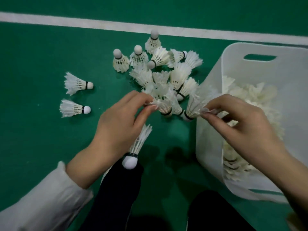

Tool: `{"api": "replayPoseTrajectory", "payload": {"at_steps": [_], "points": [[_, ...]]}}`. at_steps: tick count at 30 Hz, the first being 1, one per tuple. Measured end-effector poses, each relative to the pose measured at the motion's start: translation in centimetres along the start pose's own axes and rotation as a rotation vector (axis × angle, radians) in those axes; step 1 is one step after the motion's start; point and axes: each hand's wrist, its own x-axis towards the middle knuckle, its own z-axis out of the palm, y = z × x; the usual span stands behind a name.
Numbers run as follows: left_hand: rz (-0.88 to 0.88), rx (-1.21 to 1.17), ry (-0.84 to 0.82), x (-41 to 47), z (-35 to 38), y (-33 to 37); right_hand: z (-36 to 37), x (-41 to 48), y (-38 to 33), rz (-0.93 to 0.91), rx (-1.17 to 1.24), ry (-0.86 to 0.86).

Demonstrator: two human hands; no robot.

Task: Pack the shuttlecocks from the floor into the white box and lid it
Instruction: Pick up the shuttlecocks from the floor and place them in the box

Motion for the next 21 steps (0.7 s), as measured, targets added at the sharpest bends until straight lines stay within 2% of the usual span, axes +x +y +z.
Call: {"api": "replayPoseTrajectory", "payload": {"at_steps": [6, 9, 13, 17, 21], "points": [[0.185, -0.059, -0.015, 2.0, 1.0, 5.2, -4.6, -3.6, 1.6, 0.115, 0.112, 0.254], [0.248, -0.077, -0.059, 2.3, 1.6, 7.6, -7.5, -5.4, 2.9, 0.185, 0.081, 0.287], [0.321, -0.076, -0.15, 2.0, 2.8, 10.2, -10.0, -7.8, 5.7, 0.3, -0.073, 0.109], [0.352, -0.08, -0.241, 1.4, 4.3, 11.6, -9.5, -9.7, 8.2, 0.39, -0.102, -0.159], [0.355, -0.069, -0.291, 1.0, 5.2, 12.3, -8.6, -10.3, 9.9, 0.508, -0.153, -0.342]]}}
